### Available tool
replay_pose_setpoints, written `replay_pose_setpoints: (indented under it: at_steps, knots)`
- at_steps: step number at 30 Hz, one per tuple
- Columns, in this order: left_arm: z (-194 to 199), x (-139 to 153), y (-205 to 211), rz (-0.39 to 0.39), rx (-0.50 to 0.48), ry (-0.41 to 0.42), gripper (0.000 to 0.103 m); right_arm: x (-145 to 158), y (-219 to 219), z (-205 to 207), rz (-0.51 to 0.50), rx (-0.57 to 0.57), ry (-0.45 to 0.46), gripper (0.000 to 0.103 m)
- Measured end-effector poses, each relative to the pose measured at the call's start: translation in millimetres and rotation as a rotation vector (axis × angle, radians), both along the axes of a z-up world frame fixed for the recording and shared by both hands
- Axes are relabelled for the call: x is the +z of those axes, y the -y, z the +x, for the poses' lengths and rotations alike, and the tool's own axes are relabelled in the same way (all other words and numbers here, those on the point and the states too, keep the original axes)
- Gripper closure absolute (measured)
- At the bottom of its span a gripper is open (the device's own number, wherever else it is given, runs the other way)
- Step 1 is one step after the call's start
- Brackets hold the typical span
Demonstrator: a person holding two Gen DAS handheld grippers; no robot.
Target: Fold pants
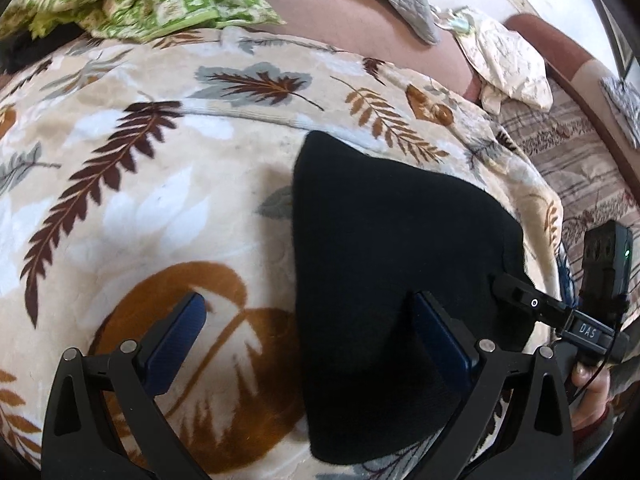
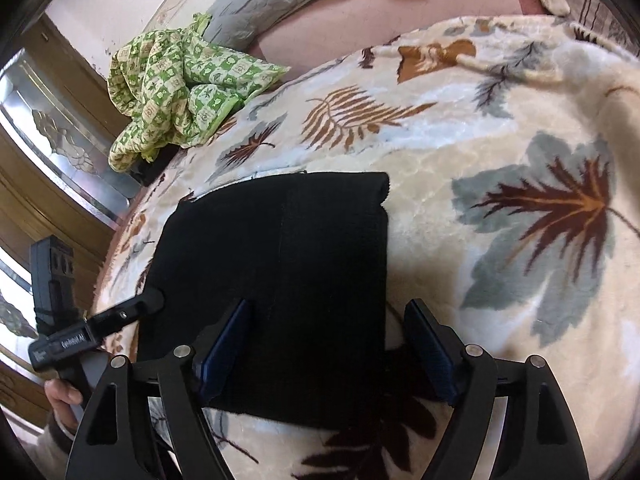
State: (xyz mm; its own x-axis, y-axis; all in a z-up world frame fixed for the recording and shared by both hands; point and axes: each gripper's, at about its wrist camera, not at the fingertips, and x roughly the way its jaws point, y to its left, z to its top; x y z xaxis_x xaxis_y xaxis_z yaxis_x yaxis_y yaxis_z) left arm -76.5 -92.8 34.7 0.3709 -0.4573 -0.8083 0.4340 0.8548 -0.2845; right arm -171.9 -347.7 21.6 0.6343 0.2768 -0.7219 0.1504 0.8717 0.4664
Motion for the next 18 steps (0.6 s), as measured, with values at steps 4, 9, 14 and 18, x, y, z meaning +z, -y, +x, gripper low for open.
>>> replay_pose_setpoints:
  at_steps: [4, 9, 14, 18]
  knots:
    - [1.3, 0.4, 7.3, 0.01, 0.002, 0.02, 0.0, -1.4, -2.4, 4.5, -0.008, 0.017, 0.007, 0.02]
    - [4.6, -2.0, 11.1, 0.005, 0.014, 0.012, 0.0, -3.2, -3.3, 5.0, -0.003, 0.016, 0.014, 0.02]
    - [4.4, -3.5, 11.5, -0.004, 0.025, 0.007, 0.0, -4.0, -3.5, 4.1, -0.005, 0.01, 0.022, 0.019]
    - [2.5, -4.0, 12.1, -0.011, 0.036, 0.017, 0.0, -4.1, -4.9, 3.6, -0.004, 0.008, 0.023, 0.019]
